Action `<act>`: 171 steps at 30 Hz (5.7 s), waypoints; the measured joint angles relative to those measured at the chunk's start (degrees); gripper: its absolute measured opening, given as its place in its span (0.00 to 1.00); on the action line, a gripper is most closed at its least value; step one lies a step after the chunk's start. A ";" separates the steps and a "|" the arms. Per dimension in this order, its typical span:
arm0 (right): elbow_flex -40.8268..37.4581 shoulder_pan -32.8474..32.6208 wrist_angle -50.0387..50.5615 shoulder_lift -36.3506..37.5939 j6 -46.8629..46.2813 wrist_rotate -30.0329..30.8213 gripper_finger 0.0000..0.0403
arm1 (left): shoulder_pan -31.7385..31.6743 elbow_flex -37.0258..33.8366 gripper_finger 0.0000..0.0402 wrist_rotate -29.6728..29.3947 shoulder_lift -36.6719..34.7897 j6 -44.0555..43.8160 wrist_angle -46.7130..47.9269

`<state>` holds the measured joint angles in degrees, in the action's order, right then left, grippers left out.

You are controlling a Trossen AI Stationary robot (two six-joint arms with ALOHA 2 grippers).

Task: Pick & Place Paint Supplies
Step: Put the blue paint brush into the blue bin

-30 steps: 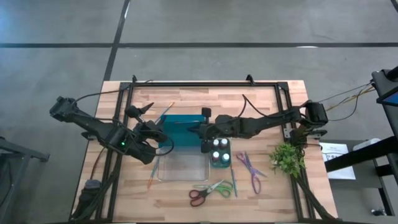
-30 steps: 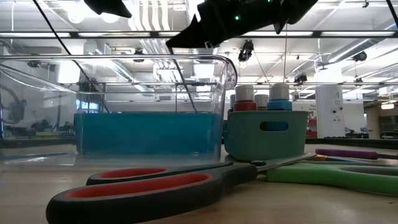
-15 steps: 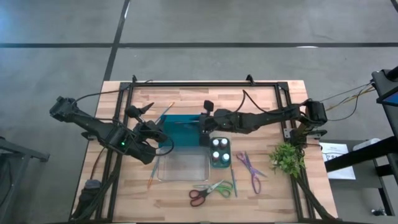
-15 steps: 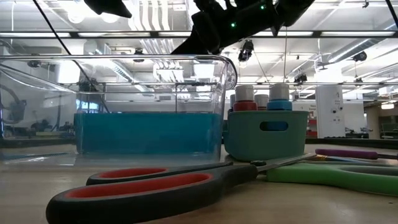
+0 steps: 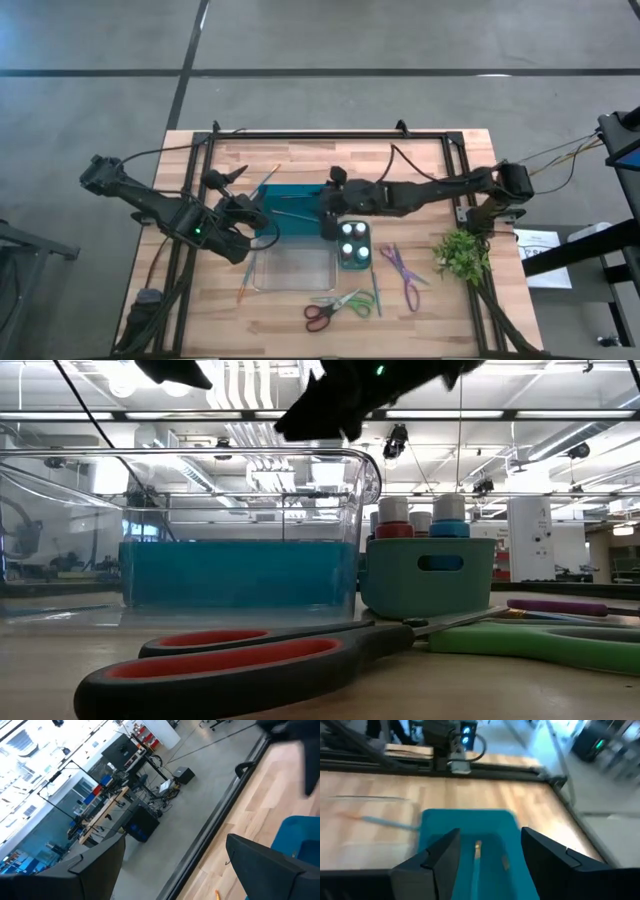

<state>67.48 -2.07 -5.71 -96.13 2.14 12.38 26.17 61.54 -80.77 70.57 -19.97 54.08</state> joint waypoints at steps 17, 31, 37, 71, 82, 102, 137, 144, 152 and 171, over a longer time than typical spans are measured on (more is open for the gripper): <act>-0.21 -28.27 32.28 10.14 -50.11 25.41 0.51 | 0.00 0.00 0.88 0.86 0.02 0.18 -0.24; -0.32 -35.44 46.91 -0.87 -89.08 18.25 0.51 | 0.00 0.04 0.88 0.88 0.02 0.20 -1.31; -0.37 -35.27 47.91 -3.34 -92.50 12.98 0.51 | 0.00 0.04 0.88 0.92 0.02 0.64 -1.53; 1.10 -34.38 50.51 -14.21 -97.50 4.95 0.51 | 0.01 0.04 0.88 1.55 0.02 0.64 -1.72; 0.46 -34.00 50.13 -14.08 -97.54 7.07 0.51 | 0.00 0.04 0.88 2.38 0.02 0.64 -1.75; 0.77 -34.40 48.97 -15.11 -95.83 3.42 0.13 | 0.00 0.04 0.88 2.38 0.02 0.62 -1.77; 19.87 -38.42 87.37 -12.33 -100.02 13.57 0.02 | 0.00 0.04 0.88 3.89 0.02 0.64 -1.92; 17.17 -38.44 77.88 -12.59 -96.25 14.59 0.02 | 0.00 0.04 0.88 3.89 0.02 0.64 -1.92; 12.83 -37.94 71.56 -12.24 -95.17 12.72 0.09 | 0.00 0.04 0.88 4.33 0.02 0.64 -1.91; -0.64 -34.59 52.01 -12.09 -91.46 11.75 0.43 | 0.00 0.04 0.88 4.33 0.02 0.64 -1.92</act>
<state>66.84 -36.67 46.29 -108.22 -89.32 24.13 26.17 61.58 -76.44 70.59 -19.33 52.16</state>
